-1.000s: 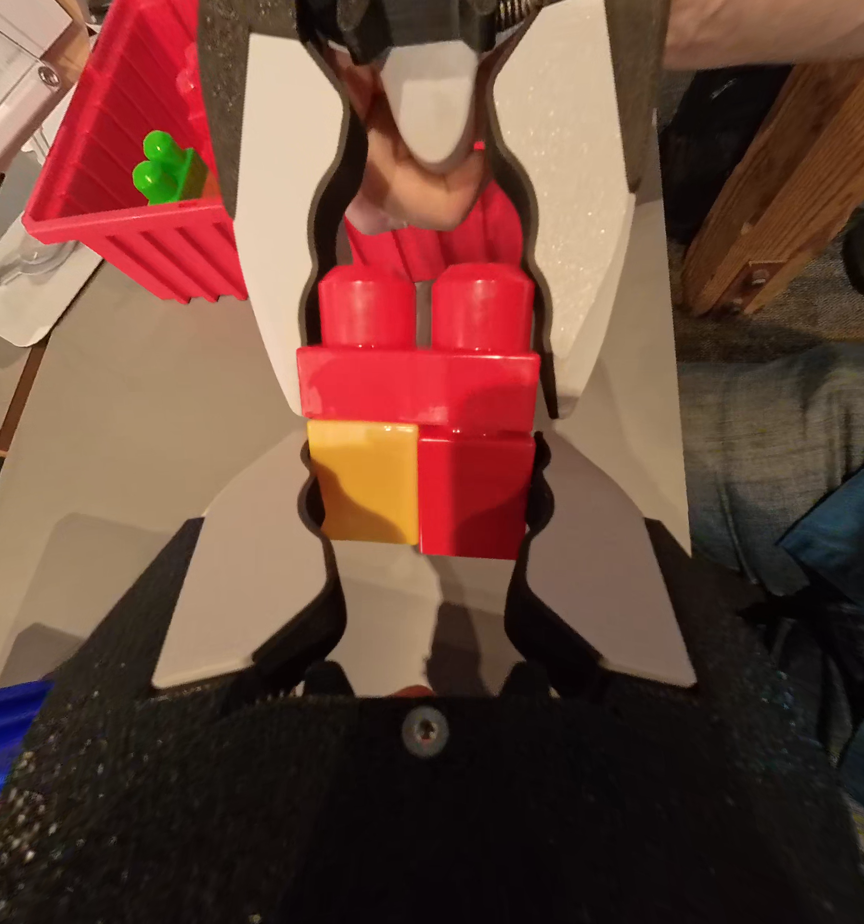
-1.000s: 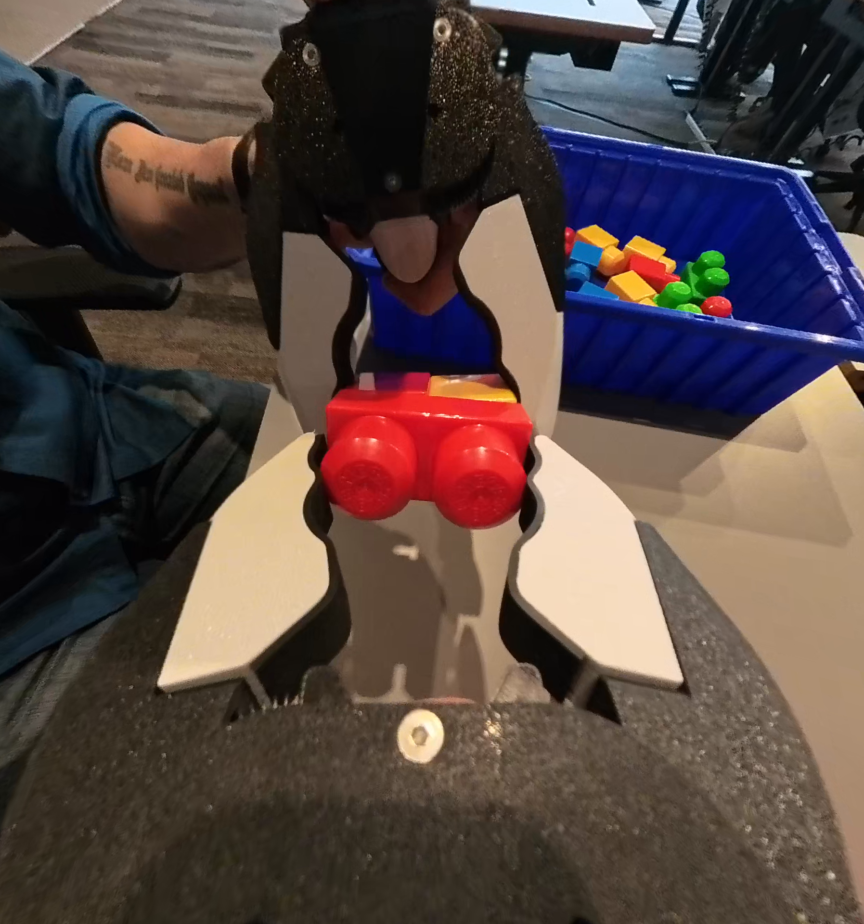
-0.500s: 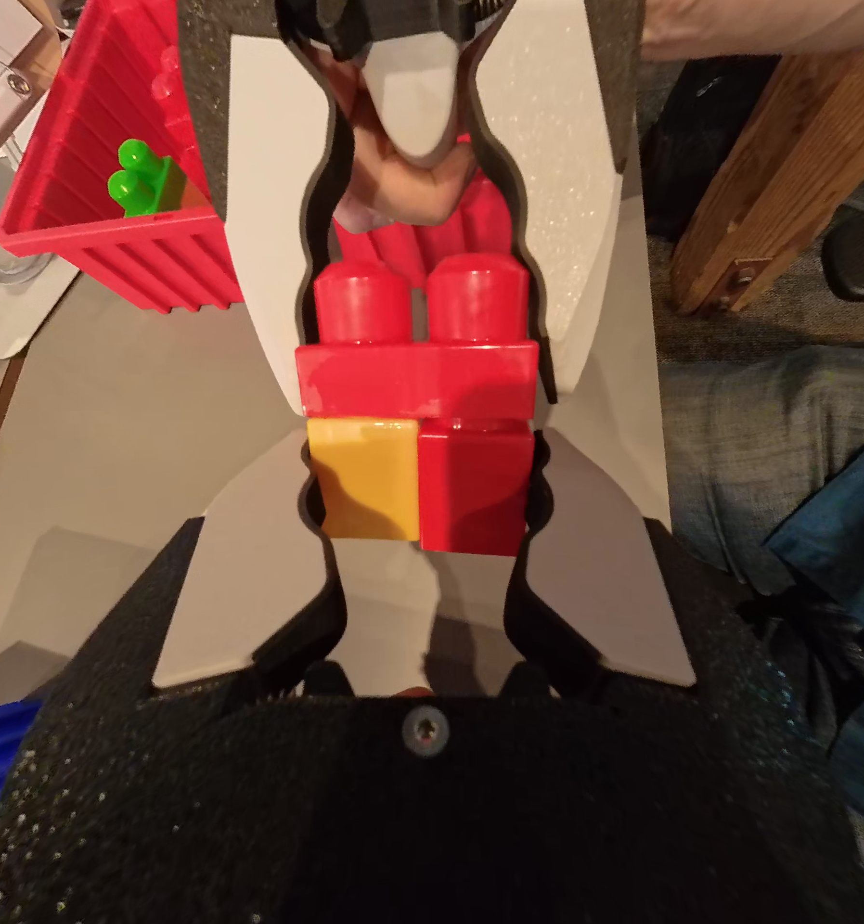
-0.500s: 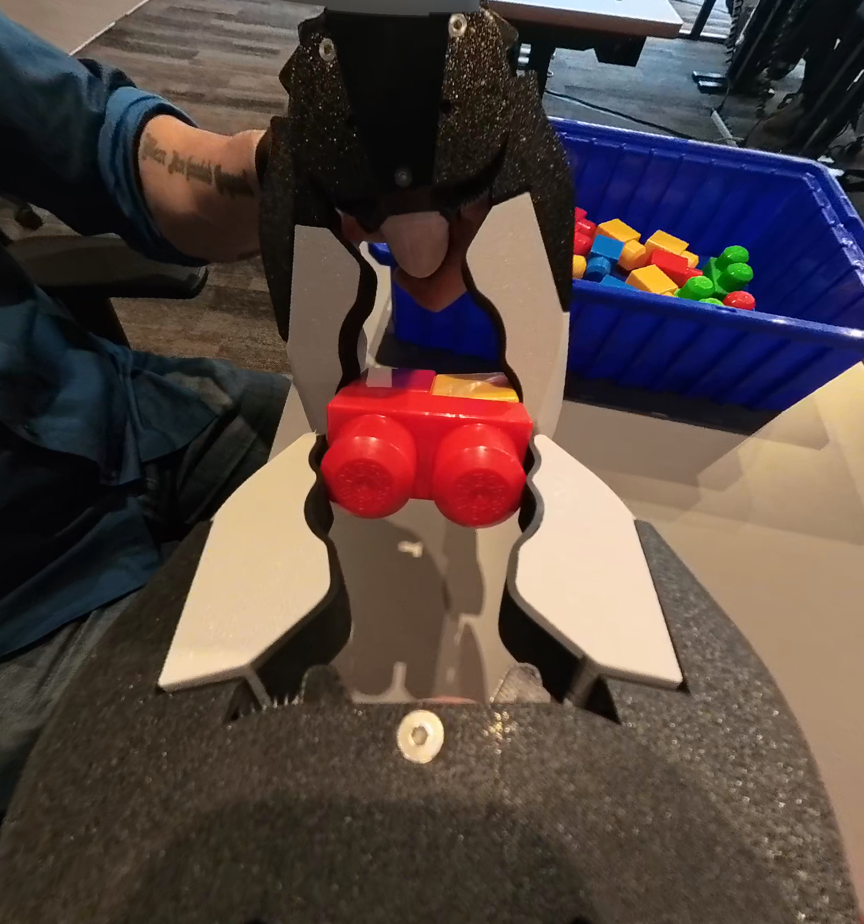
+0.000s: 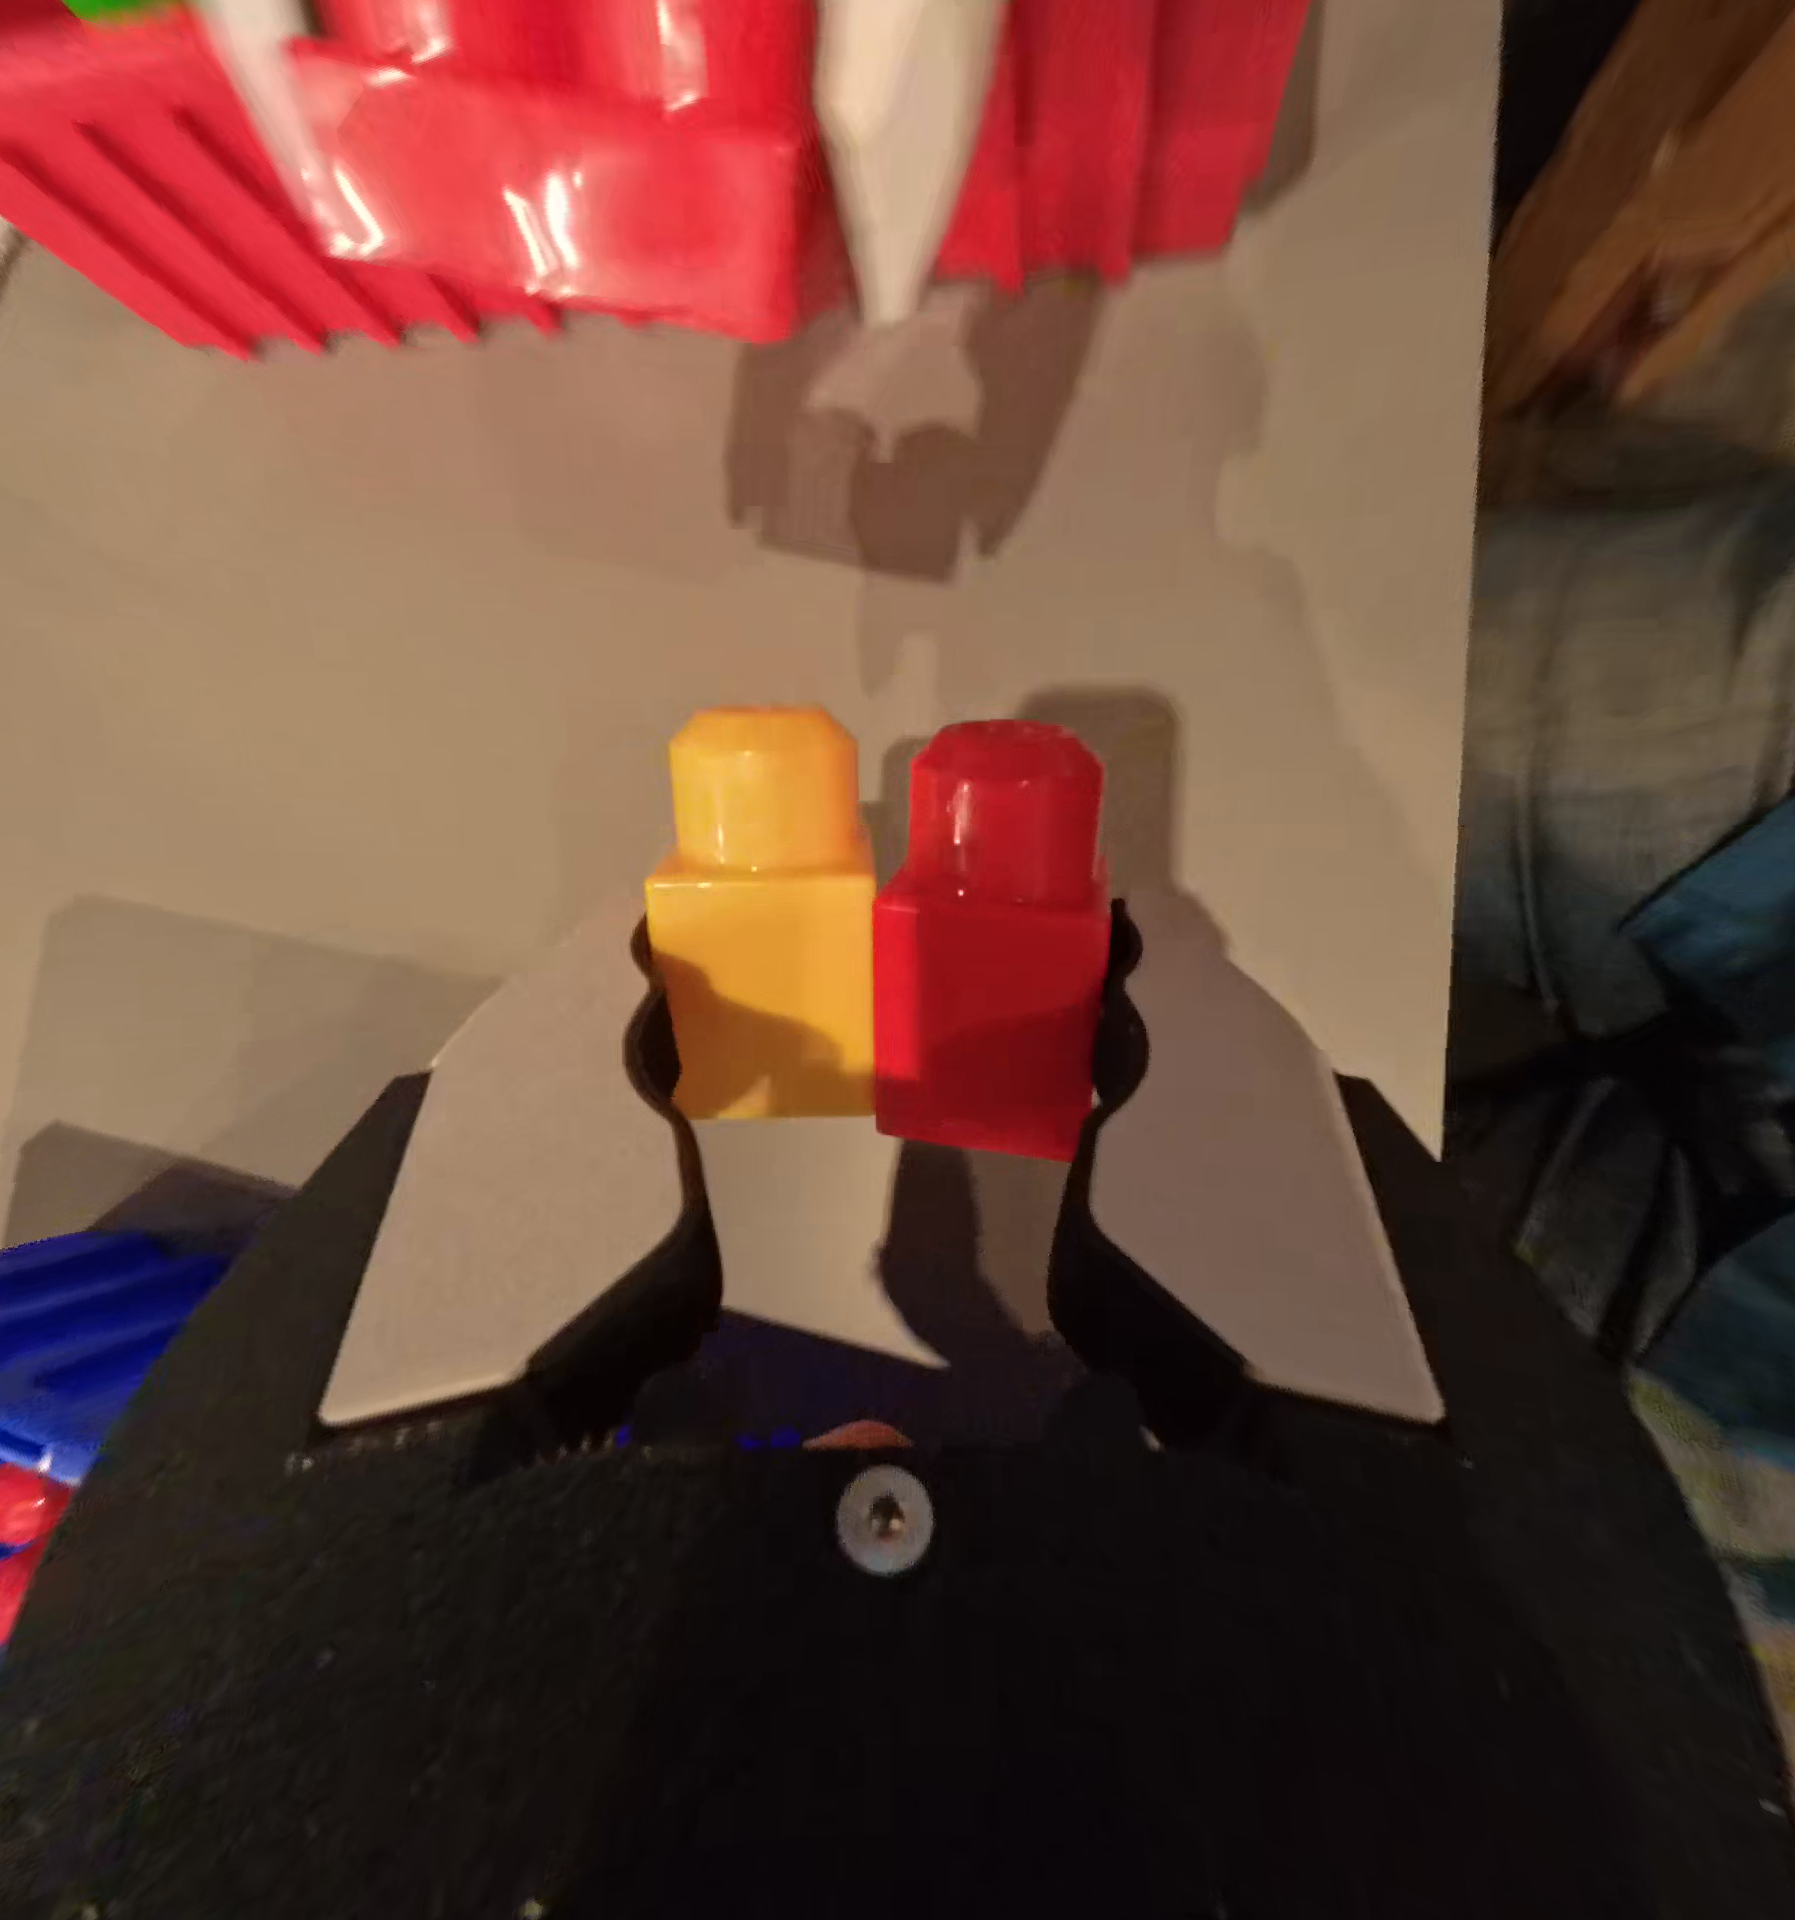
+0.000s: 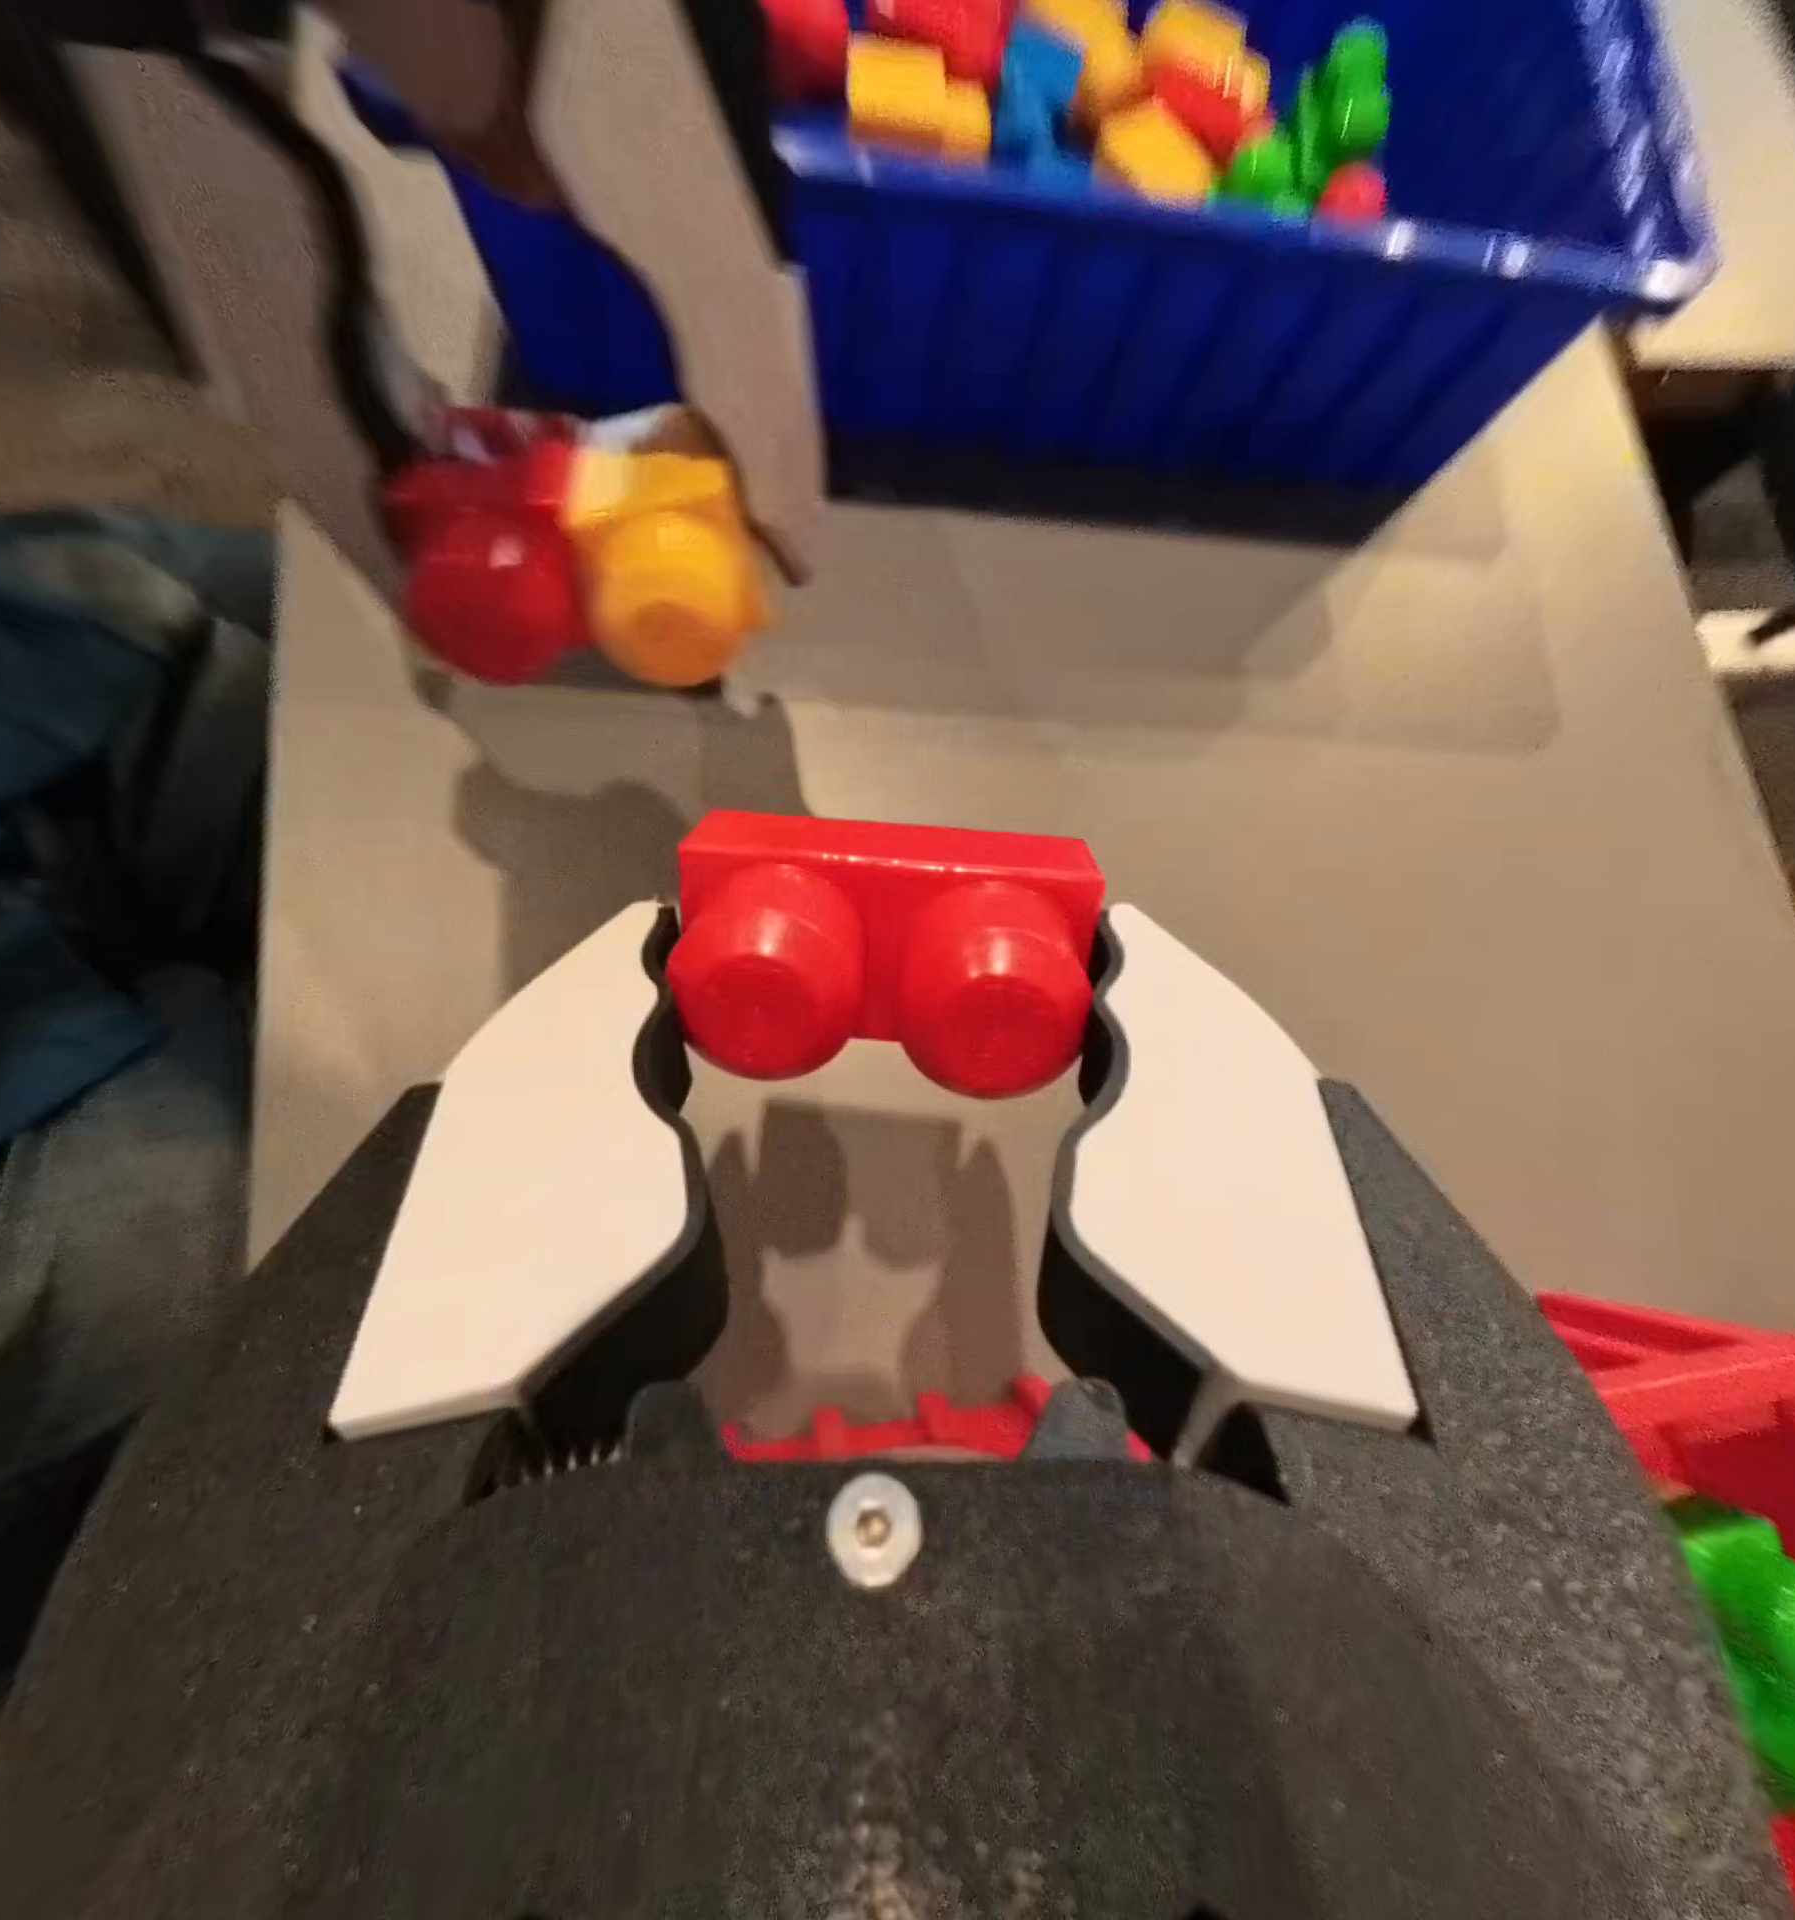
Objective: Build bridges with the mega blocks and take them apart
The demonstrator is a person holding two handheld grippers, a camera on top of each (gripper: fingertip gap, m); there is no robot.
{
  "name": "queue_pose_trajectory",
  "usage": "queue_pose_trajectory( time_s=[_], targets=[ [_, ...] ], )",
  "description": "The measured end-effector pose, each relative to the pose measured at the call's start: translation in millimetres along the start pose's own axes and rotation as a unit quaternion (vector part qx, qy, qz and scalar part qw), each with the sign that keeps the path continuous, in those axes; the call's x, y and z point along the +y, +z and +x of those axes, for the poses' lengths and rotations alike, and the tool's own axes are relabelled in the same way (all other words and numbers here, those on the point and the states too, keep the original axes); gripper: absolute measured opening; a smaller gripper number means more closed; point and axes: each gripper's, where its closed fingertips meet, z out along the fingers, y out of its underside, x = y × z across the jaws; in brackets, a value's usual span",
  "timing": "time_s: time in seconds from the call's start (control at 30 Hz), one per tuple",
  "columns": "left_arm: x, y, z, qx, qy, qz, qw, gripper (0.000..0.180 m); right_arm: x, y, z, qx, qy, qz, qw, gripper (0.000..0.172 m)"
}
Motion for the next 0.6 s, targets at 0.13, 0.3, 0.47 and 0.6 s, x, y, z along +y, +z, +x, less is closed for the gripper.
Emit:
queue_pose_trajectory(
  time_s=[0.13, 0.3, 0.47, 0.6],
  targets=[
    [17.6, 22.6, 19.3, 0.035, 0.039, -0.094, 0.994, 0.079, 13.9, 38.5, 30.6, -0.030, 0.014, -0.137, 0.990, 0.075],
    [27.9, 50.5, 17.7, 0.058, 0.059, -0.137, 0.987, 0.079, 39.7, 95.7, 49.3, -0.072, 0.027, -0.262, 0.962, 0.074],
    [41.7, 66.5, 0.3, 0.057, 0.047, -0.143, 0.987, 0.079, 55.1, 131.3, 44.4, -0.091, 0.012, -0.308, 0.947, 0.075],
    [53.7, 71.0, -5.2, 0.067, 0.035, -0.161, 0.984, 0.079, 60.3, 139.2, 41.3, -0.103, 0.011, -0.314, 0.944, 0.075]
  ],
)
